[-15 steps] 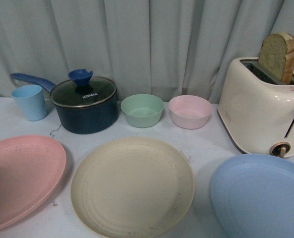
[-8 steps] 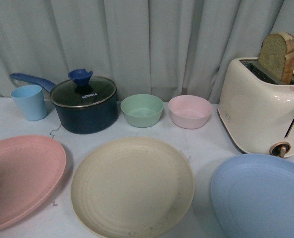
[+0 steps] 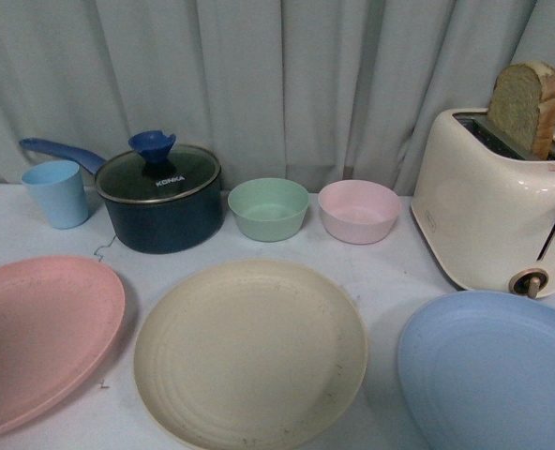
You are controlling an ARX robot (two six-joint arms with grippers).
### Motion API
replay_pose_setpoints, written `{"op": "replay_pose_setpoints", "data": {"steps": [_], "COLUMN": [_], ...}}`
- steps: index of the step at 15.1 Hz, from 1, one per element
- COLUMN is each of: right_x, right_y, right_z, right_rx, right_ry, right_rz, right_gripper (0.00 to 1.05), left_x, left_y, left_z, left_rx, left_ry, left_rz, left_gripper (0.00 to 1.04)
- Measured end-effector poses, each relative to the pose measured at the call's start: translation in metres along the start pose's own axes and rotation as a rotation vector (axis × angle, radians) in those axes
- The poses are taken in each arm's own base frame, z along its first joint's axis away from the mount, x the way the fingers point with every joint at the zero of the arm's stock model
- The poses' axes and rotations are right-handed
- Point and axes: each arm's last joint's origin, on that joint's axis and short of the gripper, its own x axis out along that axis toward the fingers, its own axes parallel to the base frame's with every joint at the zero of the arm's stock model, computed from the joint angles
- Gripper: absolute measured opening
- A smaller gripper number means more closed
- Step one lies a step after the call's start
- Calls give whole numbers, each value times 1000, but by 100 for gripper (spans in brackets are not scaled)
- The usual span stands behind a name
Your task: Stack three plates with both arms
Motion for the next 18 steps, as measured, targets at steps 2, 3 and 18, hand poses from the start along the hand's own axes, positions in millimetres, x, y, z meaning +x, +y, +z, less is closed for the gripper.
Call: {"op": "replay_pose_setpoints", "data": {"steps": [2,3,18], "right_x": [0,0,0], "right_y": [0,0,0], "right_z": [0,0,0], "right_rx": [0,0,0], "right_ry": [0,0,0], "right_rz": [0,0,0], "right_gripper": [98,98,98], "left_x": [-2,-4,-111], "left_y": [0,0,-157], "left_z": [0,1,70], "left_rx": [-2,-4,214], "left_ry": [10,10,-77], "left_rz": [6,-1,-393], "left_gripper": [11,2,2]}}
